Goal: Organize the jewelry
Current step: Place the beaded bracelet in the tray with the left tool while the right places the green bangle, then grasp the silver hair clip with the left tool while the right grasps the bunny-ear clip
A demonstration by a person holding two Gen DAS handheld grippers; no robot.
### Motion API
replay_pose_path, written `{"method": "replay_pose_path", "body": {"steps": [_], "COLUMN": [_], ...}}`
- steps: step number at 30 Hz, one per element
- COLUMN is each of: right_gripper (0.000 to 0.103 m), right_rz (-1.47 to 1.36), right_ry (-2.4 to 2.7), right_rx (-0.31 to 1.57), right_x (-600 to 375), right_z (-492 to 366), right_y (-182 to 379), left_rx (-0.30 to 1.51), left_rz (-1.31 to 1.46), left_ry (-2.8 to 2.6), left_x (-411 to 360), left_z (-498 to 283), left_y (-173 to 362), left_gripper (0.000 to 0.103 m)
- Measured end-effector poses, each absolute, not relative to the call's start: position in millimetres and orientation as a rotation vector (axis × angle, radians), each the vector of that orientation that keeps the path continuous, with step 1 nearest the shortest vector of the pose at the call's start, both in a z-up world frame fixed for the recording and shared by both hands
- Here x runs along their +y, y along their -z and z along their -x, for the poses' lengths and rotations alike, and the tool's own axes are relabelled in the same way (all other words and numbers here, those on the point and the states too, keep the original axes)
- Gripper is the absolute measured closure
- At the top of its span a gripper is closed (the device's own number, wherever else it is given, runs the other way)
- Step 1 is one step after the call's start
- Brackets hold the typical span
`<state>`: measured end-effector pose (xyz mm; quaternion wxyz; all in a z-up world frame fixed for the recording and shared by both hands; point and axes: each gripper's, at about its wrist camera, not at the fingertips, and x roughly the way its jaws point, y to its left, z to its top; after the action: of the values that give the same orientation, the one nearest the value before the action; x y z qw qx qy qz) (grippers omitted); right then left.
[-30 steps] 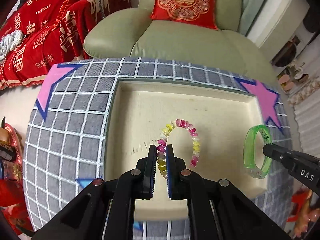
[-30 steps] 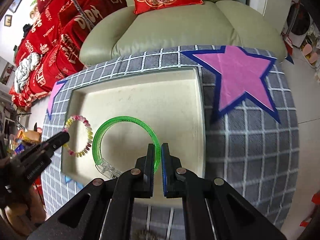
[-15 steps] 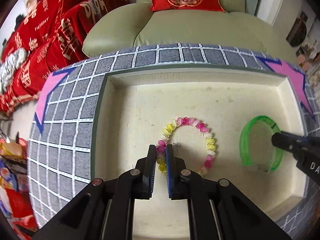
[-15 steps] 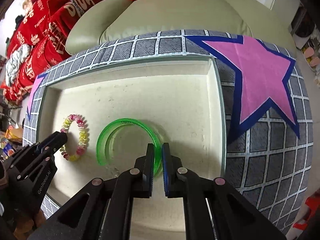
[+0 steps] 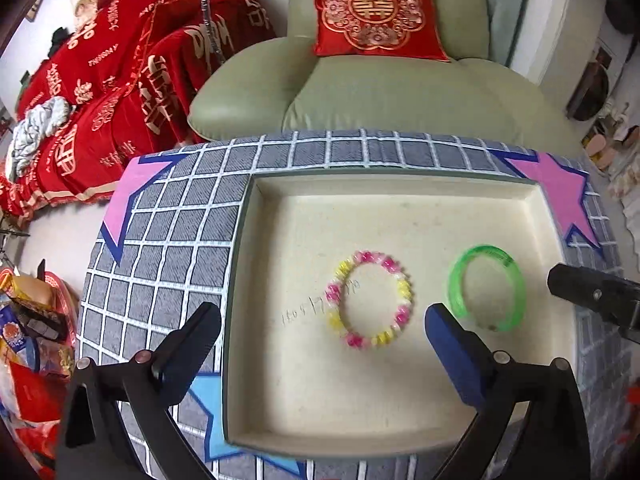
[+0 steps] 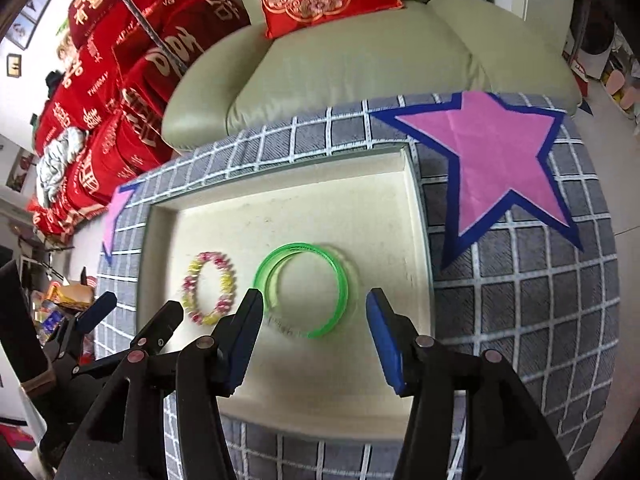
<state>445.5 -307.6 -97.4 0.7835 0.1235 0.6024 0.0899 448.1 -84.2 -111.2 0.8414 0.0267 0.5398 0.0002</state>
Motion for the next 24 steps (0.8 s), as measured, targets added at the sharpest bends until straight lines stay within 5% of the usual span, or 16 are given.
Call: {"method": "replay_pose_path", "body": {"steps": [5,24], "right_gripper": [0.024,0.022], "right_rz": [-0.302,-0.266], "right_ry": [-0.199,-0.142], "right_rx": [1.262,1.357], "right_x": [-315,-320], "right_z": [-419,-257], "right_y": [73,64], "left_rx": [1.123,1.273], "left_rz": [-0.071,-0.038], "left_ry": [0.009,-0.012], "left_x": [-82,-4], "left_z": [-420,-240], "left_y": [93,101], "left_gripper": [0.0,0.0]}}
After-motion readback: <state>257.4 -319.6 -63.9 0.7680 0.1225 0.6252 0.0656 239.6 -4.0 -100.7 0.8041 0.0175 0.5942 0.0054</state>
